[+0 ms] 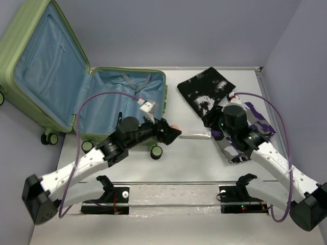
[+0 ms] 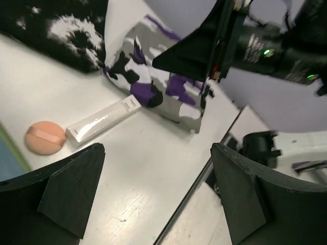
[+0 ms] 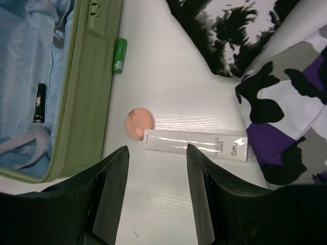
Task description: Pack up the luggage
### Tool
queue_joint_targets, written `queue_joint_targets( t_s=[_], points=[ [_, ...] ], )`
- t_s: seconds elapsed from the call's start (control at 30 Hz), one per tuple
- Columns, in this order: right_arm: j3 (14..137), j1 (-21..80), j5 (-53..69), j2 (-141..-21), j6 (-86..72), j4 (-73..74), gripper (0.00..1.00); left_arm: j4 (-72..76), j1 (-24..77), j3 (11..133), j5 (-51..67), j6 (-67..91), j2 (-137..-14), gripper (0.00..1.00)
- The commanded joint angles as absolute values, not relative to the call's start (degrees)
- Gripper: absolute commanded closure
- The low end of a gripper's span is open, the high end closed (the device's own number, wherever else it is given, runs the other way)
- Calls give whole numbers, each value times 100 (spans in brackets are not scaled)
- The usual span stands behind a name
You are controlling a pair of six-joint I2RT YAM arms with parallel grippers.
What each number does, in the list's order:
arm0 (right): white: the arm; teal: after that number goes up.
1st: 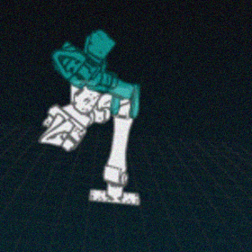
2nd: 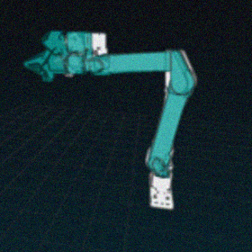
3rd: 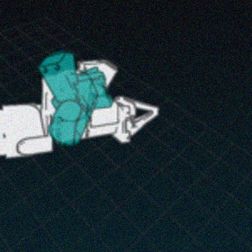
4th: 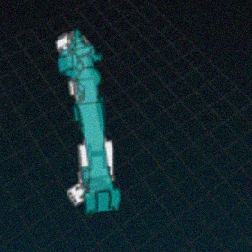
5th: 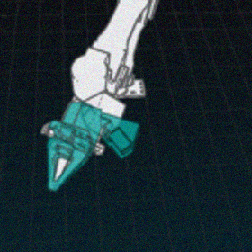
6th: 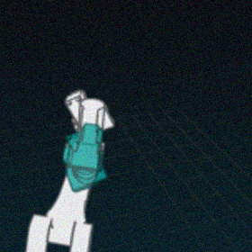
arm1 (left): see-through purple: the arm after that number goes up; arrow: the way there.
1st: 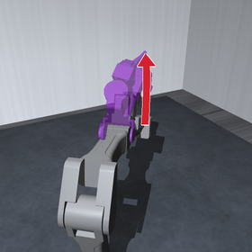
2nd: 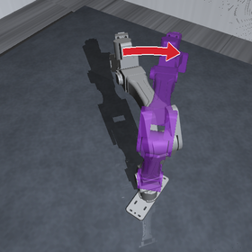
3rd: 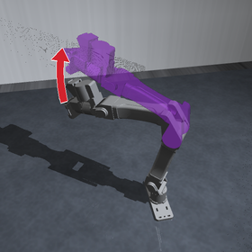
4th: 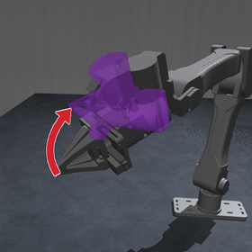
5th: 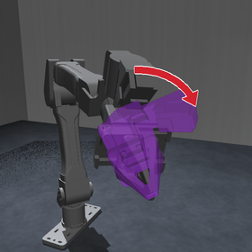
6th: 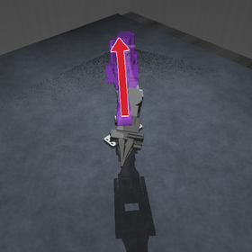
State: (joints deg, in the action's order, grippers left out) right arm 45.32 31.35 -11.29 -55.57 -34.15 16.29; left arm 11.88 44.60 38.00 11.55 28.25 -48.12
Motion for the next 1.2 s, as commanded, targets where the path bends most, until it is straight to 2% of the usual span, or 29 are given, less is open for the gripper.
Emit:
queue_joint_targets(
  t_s=[0.0,0.17,0.43,0.57,1.07,1.1,1.17],
  points=[
    [4623,2909,-1827,-5003,-3358,2161,46,1556,5388,4789,-439,1663,-6273,2],
    [5070,2708,-2565,-4150,-3016,2847,41,1468,5836,5588,-274,197,-7783,3],
    [5432,2707,-2444,-3560,-2795,3208,33,493,5854,7197,325,-940,-10086,1],
    [5362,2707,-2260,-3411,-2742,3287,32,194,5889,7944,70,-1344,-10782,1],
    [5080,2707,-1881,-3480,-2751,3296,31,-738,5818,9018,105,-1995,-12646,1],
    [5063,2707,-1837,-3498,-2751,3296,31,-712,5818,8983,97,-1986,-12665,2],
    [5036,2707,-1811,-3498,-2768,3287,31,-563,5827,8834,210,-1951,-12604,10]
  ],
)
